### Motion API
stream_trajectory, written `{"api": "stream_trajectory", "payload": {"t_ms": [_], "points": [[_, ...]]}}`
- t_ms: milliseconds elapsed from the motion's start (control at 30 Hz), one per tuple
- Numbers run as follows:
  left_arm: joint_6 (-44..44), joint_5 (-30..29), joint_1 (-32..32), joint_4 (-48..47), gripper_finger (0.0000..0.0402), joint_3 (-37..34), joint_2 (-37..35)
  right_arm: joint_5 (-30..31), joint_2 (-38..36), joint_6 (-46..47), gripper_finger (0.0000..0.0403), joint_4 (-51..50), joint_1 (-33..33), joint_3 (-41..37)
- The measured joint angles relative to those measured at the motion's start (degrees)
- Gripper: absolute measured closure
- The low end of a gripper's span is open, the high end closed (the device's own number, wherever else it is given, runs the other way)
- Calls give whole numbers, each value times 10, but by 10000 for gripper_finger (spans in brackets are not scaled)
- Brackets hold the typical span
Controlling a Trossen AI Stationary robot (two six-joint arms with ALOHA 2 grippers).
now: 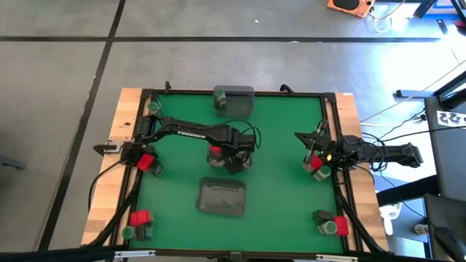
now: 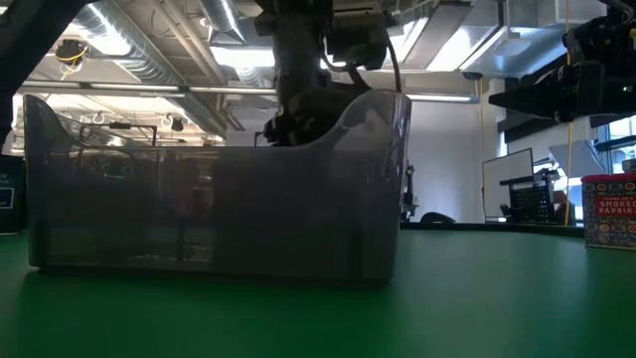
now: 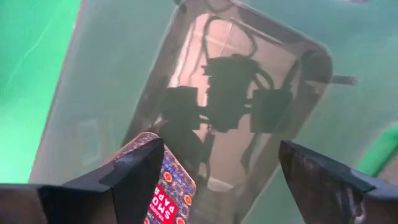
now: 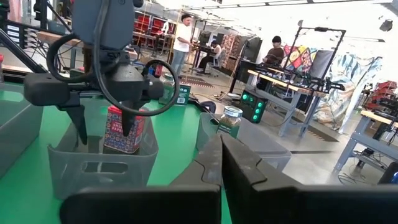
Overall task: Sort spices by type
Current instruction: Put the red seasoning can into the middle gray bin, then put the black seasoning can into the bottom gray bin
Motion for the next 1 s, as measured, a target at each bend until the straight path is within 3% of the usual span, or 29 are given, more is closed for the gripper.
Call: {"api": "stream_trajectory", "payload": {"t_ms": [400,733,1000], "points": [[-67,-60,5,-64,86,15,-10,0,0,0,397,1,0,0],[-35,-60,4,-33,86,14,-10,0,0,0,397,1,0,0],[-35,-61,-13,-128,86,83,-20,0,0,0,397,1,0,0]]}}
